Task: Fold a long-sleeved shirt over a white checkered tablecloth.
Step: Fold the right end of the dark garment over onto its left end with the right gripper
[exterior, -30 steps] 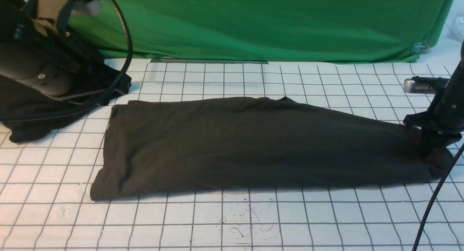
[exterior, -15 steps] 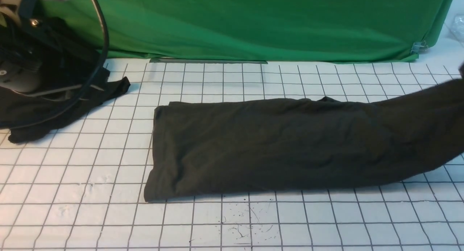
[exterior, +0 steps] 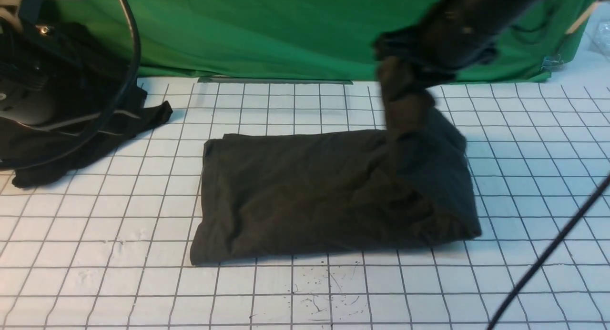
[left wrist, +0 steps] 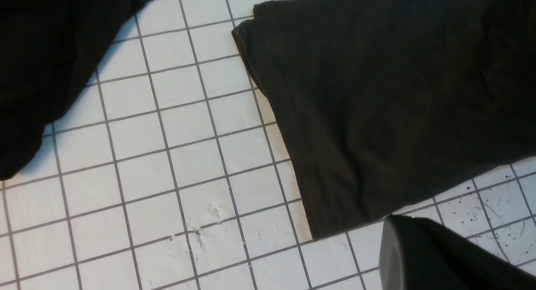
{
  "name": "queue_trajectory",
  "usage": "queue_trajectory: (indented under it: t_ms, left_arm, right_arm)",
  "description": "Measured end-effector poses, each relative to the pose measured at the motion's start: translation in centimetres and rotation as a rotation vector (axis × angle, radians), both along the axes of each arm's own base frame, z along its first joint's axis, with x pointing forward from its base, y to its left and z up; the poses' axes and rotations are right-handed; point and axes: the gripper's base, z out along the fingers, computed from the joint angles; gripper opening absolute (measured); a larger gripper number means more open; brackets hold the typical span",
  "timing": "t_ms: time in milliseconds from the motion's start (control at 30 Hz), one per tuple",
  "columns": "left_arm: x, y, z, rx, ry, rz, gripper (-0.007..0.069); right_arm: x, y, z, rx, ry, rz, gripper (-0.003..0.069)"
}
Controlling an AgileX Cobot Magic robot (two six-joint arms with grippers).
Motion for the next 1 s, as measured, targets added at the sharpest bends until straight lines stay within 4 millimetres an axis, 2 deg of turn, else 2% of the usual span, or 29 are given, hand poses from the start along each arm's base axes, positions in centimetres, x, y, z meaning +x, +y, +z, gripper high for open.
queue_trajectory:
  t_ms: [133,200,233,267,333,467,500,567,633,733,800,933,1000]
  left_arm:
    - [0.0,0.0,0.0,0.003,-0.001,-0.005,-0.0003]
    - [0.0,0.0,0.0,0.003,-0.001,-0.005,-0.0003]
    - [0.0,0.0,0.0,0.003,-0.001,-0.006,-0.0003]
    - [0.0,0.0,0.0,0.003,-0.001,-0.006,-0.0003]
    - [0.0,0.0,0.0,0.003,-0.001,-0.006,-0.0003]
    - [0.0,0.0,0.0,0.003,-0.001,-0.006,-0.0003]
    - [0.0,0.0,0.0,0.003,-0.001,-0.006,-0.0003]
    - [0.0,0.0,0.0,0.003,-0.001,-0.006,-0.0003]
    - [0.0,0.0,0.0,0.003,-0.001,-0.006,-0.0003]
    - [0.0,0.0,0.0,0.003,-0.001,-0.006,-0.0003]
    - [0.0,0.0,0.0,0.003,-0.001,-0.006,-0.0003]
    - [0.0,0.0,0.0,0.003,-0.001,-0.006,-0.0003]
    - [0.0,0.0,0.0,0.003,-0.001,-0.006,-0.0003]
  right_arm:
    - [-0.1,4.7,-1.8,0.044,0.014,0.055,0.0044]
    - [-0.1,6.1,-2.4,0.053,0.020,0.066,0.0044]
    - [0.0,7.8,-3.6,0.056,0.030,0.082,0.0044]
    - [0.0,8.2,-3.9,0.056,0.031,0.088,0.0044]
    - [0.0,10.4,-5.7,0.064,0.049,0.099,0.0044]
    - [0.2,12.7,-8.4,0.100,0.080,0.091,0.0061]
    - [0.2,12.8,-8.6,0.106,0.084,0.089,0.0067]
    - [0.3,14.1,-10.1,0.151,0.106,0.078,0.0134]
    - [0.1,14.9,-10.8,0.176,0.106,0.075,0.0246]
    - [-0.1,15.5,-10.7,0.201,0.099,0.077,0.0397]
    - [-0.2,15.6,-10.0,0.201,0.084,0.113,0.0470]
    - [0.0,14.5,-7.9,0.164,0.036,0.217,0.0494]
    - [0.8,12.3,-5.6,0.116,-0.012,0.285,0.0460]
